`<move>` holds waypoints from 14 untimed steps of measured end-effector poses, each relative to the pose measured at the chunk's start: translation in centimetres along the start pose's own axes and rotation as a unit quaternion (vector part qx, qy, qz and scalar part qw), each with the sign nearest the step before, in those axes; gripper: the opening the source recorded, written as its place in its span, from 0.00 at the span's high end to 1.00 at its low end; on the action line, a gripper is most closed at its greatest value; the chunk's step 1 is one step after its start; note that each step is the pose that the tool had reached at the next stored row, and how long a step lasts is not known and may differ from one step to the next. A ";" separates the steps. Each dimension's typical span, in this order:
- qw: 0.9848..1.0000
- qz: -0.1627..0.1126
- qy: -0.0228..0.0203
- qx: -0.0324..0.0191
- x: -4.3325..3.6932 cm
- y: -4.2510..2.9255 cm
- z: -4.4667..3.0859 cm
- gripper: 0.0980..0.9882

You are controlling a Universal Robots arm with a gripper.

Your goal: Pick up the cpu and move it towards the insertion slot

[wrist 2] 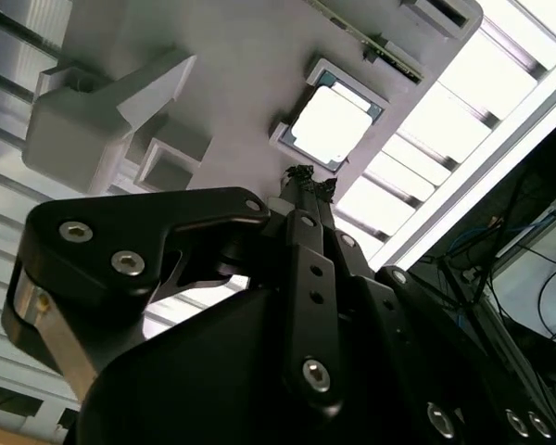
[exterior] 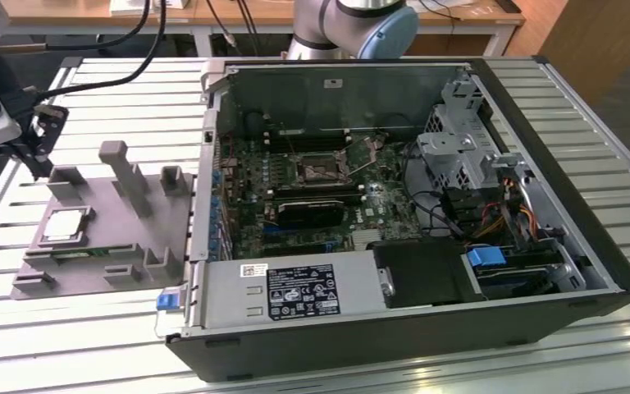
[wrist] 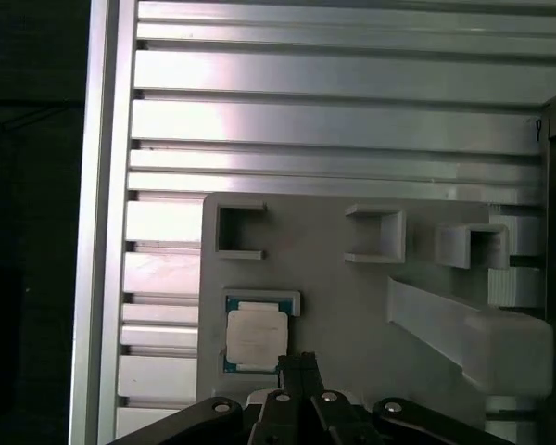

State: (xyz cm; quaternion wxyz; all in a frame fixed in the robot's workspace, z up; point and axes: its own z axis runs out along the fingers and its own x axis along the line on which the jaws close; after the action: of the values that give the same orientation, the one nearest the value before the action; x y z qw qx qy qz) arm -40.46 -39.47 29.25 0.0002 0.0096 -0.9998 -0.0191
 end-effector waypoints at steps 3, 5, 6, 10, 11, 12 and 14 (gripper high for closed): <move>1.000 0.000 0.000 0.000 0.15 -0.01 0.50 1.00; 1.000 0.000 -0.001 0.000 0.24 -0.02 0.86 1.00; 1.000 0.000 -0.001 0.000 0.29 -0.03 1.04 1.00; 1.000 0.000 -0.002 0.000 0.47 -0.06 1.78 1.00; 1.000 0.000 -0.003 0.000 0.51 -0.07 1.96 1.00; 1.000 0.000 -0.003 0.000 0.56 -0.08 2.14 1.00; 1.000 0.000 -0.003 0.000 0.70 -0.10 2.50 1.00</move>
State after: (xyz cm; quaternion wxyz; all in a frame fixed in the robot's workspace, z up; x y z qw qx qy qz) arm -41.16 -39.49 26.76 -0.0027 0.0095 -0.9998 -0.0191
